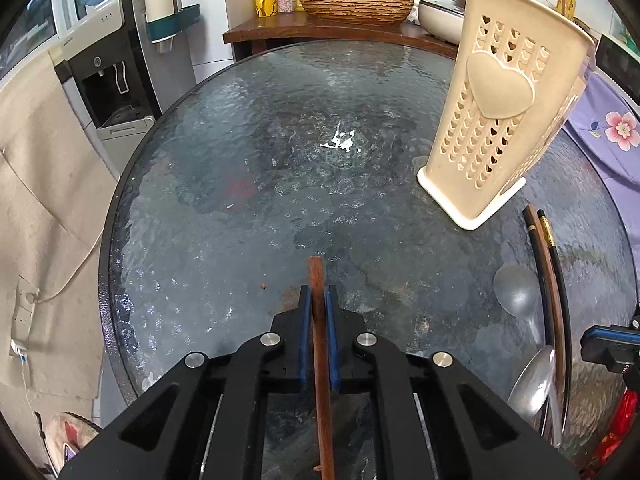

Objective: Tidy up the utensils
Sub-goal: 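Grasp a wooden chopstick with the left gripper while the right grasps a steel spoon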

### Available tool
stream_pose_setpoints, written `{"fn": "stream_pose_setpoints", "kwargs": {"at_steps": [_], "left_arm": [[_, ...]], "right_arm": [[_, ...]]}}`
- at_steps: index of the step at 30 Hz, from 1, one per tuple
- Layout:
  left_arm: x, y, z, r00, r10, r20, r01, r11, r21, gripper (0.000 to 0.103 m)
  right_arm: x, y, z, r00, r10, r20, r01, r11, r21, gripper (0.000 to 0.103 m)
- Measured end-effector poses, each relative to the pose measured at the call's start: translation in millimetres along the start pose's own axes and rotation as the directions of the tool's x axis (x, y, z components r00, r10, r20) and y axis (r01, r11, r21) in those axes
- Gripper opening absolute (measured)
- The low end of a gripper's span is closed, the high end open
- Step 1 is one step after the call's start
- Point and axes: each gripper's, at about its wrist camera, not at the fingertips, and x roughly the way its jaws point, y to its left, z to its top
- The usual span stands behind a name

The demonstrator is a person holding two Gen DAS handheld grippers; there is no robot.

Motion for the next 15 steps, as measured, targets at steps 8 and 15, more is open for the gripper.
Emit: {"fn": "stream_pose_setpoints", "kwargs": {"at_steps": [8,15], "left_arm": [[0.8,-4.0,-0.6,1.0,-0.014,0.001,0.014,1.0,-0.004,0.007],[0.0,-2.3,-1.8,1.0,-0.016,0.004,0.016,1.0,-0.001,0.007]], "right_arm": [[1.2,1.7,3.8,1.0,-0.011,-0.001,0.011,1.0,-0.023,0.003],[3.2,-2.4,-2.9,0.998,-0.053,0.025,0.053,0.998,-0.02,0.039]]}}
